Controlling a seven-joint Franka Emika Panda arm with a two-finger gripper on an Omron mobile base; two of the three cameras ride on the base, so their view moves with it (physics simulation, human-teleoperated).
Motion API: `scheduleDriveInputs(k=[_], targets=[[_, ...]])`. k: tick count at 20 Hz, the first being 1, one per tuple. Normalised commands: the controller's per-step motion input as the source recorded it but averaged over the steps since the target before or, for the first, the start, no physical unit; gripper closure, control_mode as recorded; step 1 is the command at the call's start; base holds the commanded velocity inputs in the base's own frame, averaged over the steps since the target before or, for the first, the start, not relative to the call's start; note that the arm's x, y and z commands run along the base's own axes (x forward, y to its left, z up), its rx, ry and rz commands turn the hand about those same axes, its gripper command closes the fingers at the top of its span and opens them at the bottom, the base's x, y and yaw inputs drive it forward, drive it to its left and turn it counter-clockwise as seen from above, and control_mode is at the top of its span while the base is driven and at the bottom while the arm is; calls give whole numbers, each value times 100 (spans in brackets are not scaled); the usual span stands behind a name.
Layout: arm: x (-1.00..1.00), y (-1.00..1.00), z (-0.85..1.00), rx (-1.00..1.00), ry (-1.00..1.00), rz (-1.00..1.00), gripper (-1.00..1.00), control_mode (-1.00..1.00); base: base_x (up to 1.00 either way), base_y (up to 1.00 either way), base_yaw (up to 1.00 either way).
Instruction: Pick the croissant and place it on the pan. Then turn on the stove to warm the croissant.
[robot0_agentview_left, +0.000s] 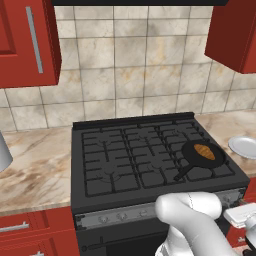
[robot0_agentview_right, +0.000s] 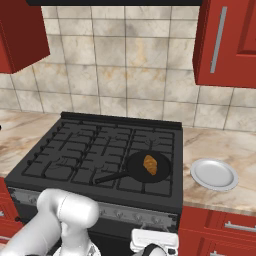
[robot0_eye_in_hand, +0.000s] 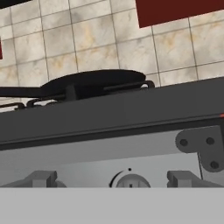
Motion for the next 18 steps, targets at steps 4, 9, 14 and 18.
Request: scheduleDriveInputs(k=[4, 9, 14, 18], targets=[[11, -2, -6, 0, 0, 0, -100, -100, 0, 0, 0], [7, -4, -16, 0, -1, 0, -100, -100, 0, 0, 0], [12, -6, -13, 0, -1, 0, -100, -100, 0, 0, 0], [16, -9, -7, 0, -2, 0, -100, -100, 0, 0, 0]])
